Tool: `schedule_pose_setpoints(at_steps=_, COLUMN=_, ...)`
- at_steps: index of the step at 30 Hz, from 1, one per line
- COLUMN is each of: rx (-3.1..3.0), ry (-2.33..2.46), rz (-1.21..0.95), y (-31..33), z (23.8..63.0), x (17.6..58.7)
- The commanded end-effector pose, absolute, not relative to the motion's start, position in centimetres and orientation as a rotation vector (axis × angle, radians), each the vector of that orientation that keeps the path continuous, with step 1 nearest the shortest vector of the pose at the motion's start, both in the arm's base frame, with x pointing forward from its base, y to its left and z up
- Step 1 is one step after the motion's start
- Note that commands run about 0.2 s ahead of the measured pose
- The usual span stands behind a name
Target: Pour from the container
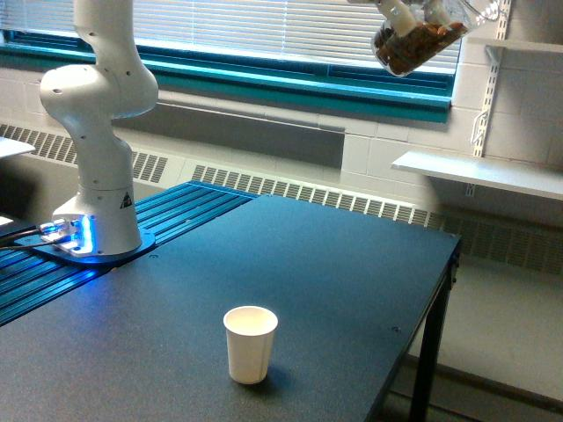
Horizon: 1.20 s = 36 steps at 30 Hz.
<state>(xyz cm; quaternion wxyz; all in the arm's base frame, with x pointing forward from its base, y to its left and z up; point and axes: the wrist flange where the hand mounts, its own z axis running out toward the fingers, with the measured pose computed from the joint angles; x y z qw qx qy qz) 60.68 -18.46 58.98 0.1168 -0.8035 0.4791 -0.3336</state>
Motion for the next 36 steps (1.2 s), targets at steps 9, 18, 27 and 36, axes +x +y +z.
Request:
schedule_pose_setpoints(at_steps=9, rx=-2.347, ry=1.408, rz=-0.932, y=-17.5, z=58.4, x=57.5)
schedule_pose_setpoints(at_steps=18, rx=-2.367, ry=1.401, rz=-0.924, y=-16.1, z=57.8, x=55.3)
schedule_pose_setpoints(at_steps=27, rx=-2.349, ry=1.413, rz=-0.931, y=-15.8, z=58.0, x=52.8)
schedule_pose_setpoints(at_steps=36, rx=-2.313, ry=1.439, rz=-0.944, y=-16.5, z=58.5, x=50.1)
